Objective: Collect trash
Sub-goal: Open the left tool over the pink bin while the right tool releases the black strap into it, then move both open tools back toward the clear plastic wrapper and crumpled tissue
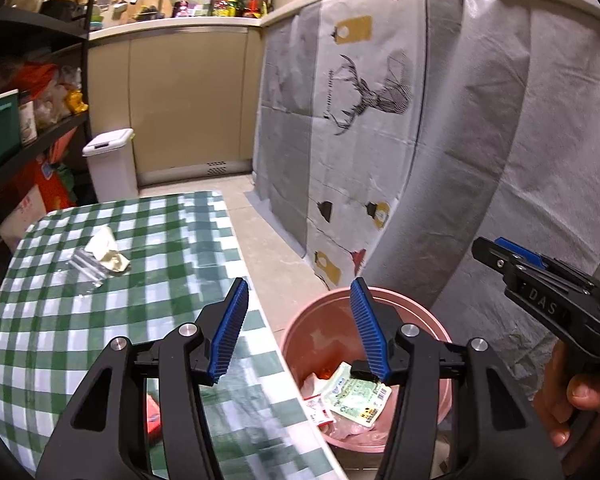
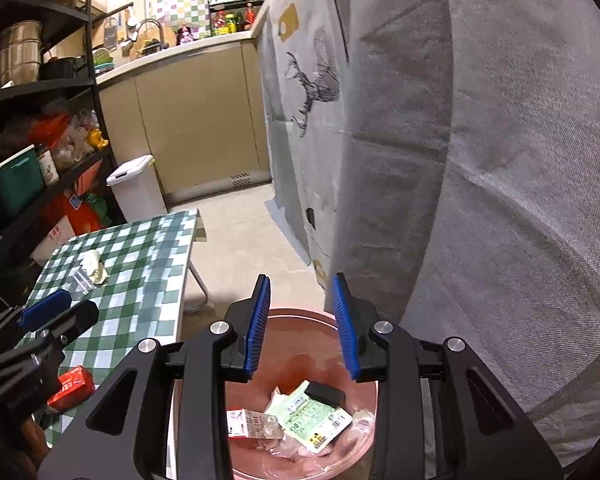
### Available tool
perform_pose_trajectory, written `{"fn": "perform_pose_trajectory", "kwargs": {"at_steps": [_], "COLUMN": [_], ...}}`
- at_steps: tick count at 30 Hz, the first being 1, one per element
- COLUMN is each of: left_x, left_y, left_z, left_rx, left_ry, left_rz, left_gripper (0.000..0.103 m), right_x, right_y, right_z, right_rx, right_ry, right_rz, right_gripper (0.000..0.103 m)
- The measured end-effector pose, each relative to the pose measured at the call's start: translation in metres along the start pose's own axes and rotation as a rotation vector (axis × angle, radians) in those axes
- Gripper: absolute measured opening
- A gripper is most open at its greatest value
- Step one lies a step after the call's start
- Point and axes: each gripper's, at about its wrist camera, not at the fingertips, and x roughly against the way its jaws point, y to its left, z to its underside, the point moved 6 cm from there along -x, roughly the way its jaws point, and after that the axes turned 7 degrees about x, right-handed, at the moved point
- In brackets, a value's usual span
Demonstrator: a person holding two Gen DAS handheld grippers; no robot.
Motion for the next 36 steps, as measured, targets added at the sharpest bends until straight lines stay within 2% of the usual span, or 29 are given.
{"fn": "perform_pose_trajectory", "kwargs": {"at_steps": [3, 5, 17, 24, 29, 36], "left_x": [0.008, 0.012, 0.046, 0.063, 0.073, 0.08], "left_y": [0.013, 0.02, 0.08, 0.125, 0.151, 0.203], "left_z": [-0.005, -0.006, -0.008, -0.016, -0.033, -0.076], "left_rx": [0.015, 0.019, 0.022, 0.083, 0.104, 0.059], "left_ry": [-0.017, -0.024, -0.064, -0.079, -0.07, -0.131], "left_rz": [-0.014, -0.024, -0.108, -0.16, -0.168, -0.265], "left_gripper": [0.05, 0.044, 0.043, 0.043, 0.043, 0.043], "right_x": [0.003, 0.004, 0.019, 0.025, 0.027, 0.028], "right_y": [0.009, 0.015, 0.063, 0.094, 0.118, 0.155], "right_z": [-0.002, -0.003, -0.012, -0.018, -0.02, -0.021], "right_rx": [0.011, 0.014, 0.059, 0.071, 0.083, 0.128], "right_ry": [-0.008, -0.011, -0.061, -0.085, -0.091, -0.108], "right_rz": [-0.016, -0.029, -0.103, -0.152, -0.198, -0.268], "right_gripper": [0.033, 0.033, 0.032, 0.009, 0.006, 0.003]}}
